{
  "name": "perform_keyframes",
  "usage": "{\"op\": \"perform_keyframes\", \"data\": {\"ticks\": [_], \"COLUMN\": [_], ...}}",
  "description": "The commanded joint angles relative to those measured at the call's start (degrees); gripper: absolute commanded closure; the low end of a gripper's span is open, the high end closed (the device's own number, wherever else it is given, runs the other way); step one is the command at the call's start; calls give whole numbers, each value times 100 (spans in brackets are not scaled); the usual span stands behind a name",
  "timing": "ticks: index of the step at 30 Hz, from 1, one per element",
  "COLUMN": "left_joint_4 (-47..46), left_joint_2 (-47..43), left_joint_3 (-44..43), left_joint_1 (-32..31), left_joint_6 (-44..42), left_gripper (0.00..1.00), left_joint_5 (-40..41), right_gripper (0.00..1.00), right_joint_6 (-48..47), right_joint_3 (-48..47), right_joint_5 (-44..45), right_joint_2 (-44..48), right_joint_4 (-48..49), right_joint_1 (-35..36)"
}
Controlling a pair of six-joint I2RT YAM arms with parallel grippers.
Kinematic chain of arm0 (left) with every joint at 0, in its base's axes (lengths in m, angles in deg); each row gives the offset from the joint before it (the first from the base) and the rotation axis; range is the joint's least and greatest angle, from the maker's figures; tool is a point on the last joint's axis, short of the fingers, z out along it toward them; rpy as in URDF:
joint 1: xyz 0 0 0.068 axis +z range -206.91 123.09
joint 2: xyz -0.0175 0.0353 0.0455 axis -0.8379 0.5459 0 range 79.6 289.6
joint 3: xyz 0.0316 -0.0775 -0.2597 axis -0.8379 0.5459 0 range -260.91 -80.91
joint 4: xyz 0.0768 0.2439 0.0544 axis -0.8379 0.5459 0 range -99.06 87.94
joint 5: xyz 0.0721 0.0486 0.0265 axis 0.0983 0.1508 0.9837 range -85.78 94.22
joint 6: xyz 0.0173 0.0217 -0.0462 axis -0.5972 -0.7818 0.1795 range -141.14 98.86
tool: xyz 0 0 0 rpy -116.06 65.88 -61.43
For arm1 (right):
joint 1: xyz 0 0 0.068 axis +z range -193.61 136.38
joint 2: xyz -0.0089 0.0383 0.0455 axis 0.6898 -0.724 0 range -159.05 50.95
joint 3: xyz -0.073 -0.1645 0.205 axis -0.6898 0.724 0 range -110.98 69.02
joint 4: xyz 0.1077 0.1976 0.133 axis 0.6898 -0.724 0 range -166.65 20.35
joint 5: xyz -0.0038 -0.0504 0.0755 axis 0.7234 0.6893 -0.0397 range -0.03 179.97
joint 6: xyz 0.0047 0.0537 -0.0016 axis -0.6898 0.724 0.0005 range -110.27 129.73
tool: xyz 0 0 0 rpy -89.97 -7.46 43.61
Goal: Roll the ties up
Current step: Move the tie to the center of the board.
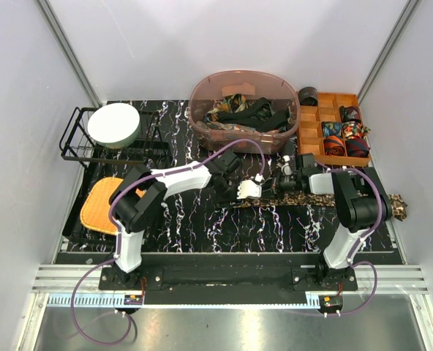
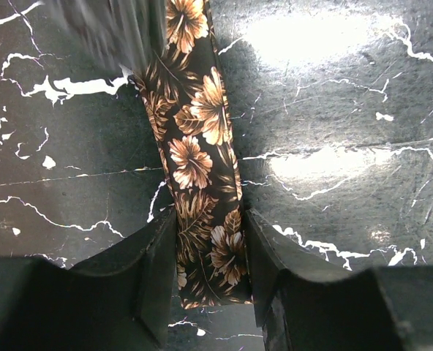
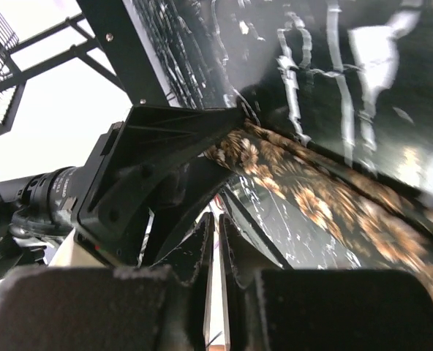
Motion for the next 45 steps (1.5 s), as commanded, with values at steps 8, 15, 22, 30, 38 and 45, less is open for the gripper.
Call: {"op": "perform_keyframes", "data": {"ticks": [8, 15, 22, 30, 38, 45], "left_joint_4": [-204, -265, -511, -1214, -2005, -2129], "left_joint_2": [-102, -207, -629, -1200, -1332, -1244], "left_joint_3": [334, 414, 633, 1177, 1635, 1723], "left_joint_1": [-49, -49, 205, 539, 610, 680], "left_joint_6": [-116, -28, 550, 1131, 1440, 1299], "left_gripper": [43, 22, 5, 7, 14, 25], "left_joint_5": [323, 332, 86, -512, -635, -618], "right_gripper": [94, 96, 96, 96, 96, 100], "right_joint_6": [93, 13, -110, 83, 321, 198], "right_joint_3": [-28, -256, -300, -274, -221, -335], "right_joint_5": [-133, -10, -54, 61, 166, 359], "right_joint_2": [-468, -697, -741, -837, -1109, -1452], "right_joint_4": [593, 654, 610, 961, 1200, 874], "right_joint_1": [370, 475, 660, 880, 889, 889]}}
